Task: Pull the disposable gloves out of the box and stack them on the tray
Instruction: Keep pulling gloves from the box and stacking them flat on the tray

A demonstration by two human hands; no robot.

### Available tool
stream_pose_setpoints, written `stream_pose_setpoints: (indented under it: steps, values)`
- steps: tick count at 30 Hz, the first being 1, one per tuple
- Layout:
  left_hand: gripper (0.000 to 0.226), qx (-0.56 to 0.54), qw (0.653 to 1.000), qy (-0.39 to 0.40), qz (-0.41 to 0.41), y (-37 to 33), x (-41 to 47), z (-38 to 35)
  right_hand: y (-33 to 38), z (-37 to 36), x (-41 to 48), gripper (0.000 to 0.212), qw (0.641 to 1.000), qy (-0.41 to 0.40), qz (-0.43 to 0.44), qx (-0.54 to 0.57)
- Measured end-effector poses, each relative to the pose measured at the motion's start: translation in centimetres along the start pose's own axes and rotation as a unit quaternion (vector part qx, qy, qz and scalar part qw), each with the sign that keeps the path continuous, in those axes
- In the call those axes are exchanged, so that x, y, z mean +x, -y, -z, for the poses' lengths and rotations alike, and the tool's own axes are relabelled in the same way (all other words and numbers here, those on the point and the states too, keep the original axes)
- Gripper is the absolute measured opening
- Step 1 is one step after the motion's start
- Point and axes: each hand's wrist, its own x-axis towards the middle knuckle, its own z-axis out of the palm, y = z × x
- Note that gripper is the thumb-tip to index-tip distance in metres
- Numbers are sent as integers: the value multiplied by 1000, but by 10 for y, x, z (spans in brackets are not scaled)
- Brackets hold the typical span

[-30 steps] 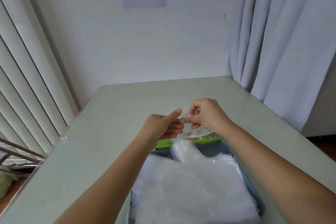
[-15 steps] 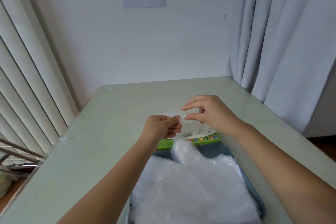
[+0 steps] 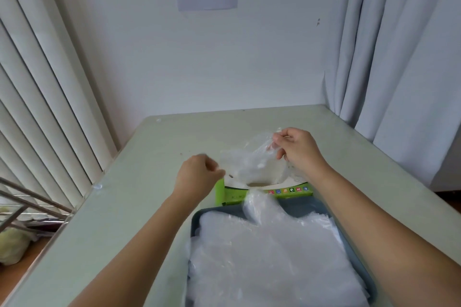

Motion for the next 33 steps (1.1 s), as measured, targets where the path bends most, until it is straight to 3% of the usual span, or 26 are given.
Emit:
stream_pose_setpoints:
  steps: [2,3,5,7,14,21,26,30,33]
  values:
    - [23,46,973,-149,-168,-8,-7,0,-1,-3,1,13,1000,10,-18,21]
    - [23,35,946,-180,-268,-16,-10,0,-1,-4,1,13,999,17,-23,31]
    - [28,22,900,-148,-409,-30,-15,-5,2,-8,2,11,998,28,-33,55]
    - [34,31,890,-53,-452,-38,-17,-12,5,-12,2,6,997,37,-39,52]
    - [40,137,915,152,-348,-24,4,-37,-6,-18,5,10,989,5,-11,-149]
    - [47,180,931,246,-199,-12,19,-45,23,-3,2,22,993,-63,84,-59]
    - [51,105,957,242,-123,-16,17,-45,72,21,-6,9,980,-98,171,2]
    - [32,-26,981,159,-111,-28,10,-27,107,41,-15,7,969,-134,205,-35]
    - [42,-72,978,157,-119,-41,-2,-5,124,52,-26,6,966,-140,204,-70]
